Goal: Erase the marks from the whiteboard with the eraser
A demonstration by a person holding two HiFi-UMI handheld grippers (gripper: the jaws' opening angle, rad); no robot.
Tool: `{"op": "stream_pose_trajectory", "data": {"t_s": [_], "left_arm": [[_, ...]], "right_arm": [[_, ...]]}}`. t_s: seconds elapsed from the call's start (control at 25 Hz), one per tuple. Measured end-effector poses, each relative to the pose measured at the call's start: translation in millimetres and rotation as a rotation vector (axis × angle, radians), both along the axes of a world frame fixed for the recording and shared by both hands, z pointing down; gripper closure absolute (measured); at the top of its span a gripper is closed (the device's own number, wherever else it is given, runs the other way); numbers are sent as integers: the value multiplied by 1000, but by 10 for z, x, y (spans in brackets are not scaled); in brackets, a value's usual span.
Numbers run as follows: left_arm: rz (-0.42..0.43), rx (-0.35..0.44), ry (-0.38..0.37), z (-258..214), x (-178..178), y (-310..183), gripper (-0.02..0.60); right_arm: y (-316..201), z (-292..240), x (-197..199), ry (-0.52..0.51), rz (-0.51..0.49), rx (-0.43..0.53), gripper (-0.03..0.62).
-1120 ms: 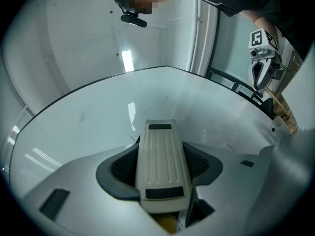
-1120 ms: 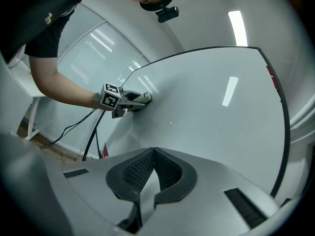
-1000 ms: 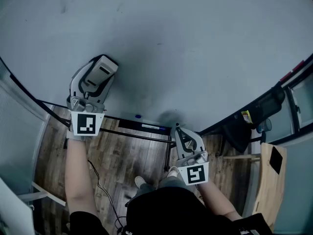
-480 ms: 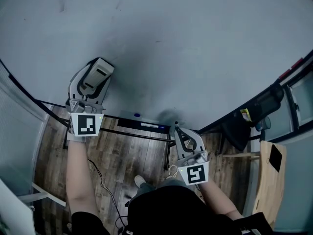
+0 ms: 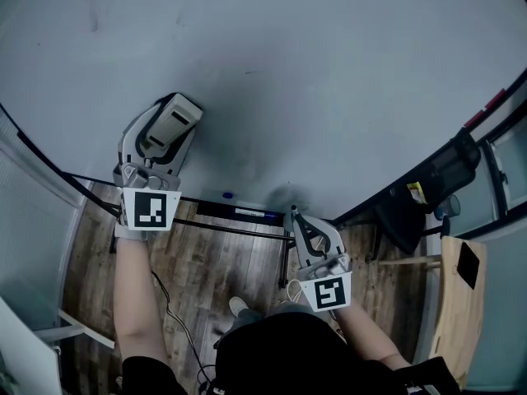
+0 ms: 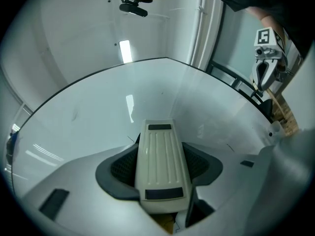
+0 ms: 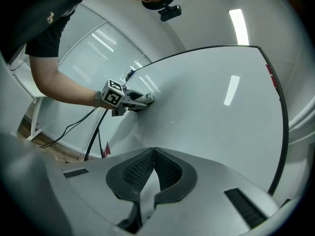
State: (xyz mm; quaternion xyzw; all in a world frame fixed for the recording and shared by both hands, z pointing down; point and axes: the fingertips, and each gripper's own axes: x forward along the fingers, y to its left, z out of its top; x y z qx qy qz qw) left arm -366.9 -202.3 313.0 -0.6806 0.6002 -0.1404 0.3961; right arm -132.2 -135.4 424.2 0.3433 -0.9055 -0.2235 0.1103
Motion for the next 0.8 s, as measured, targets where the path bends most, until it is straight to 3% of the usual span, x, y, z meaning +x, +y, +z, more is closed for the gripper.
{"op": "stream_pose_trajectory", "data": {"t_s": [0.12, 0.32, 0.48, 0.6, 0.72, 0.8], "left_arm": [[-2, 15, 3, -198, 176, -21, 314], [20, 35, -9, -535, 546, -61, 314], [59, 70, 9, -719, 923, -135, 315], [77, 82, -3, -800, 1187, -181, 316], [107, 88, -32, -832, 1523, -209, 316], [132, 85, -66, -815, 1806, -235, 315]], "right_arm": [[-13, 6, 74, 25, 4, 1, 566], [-36, -182, 207, -119, 12, 9, 566], [-69, -112, 424, 5, 34, 6, 565], [-85, -248, 579, -114, 50, 20, 565], [-113, -194, 847, -33, 83, 21, 565], [-130, -247, 1021, -71, 103, 26, 565]]}}
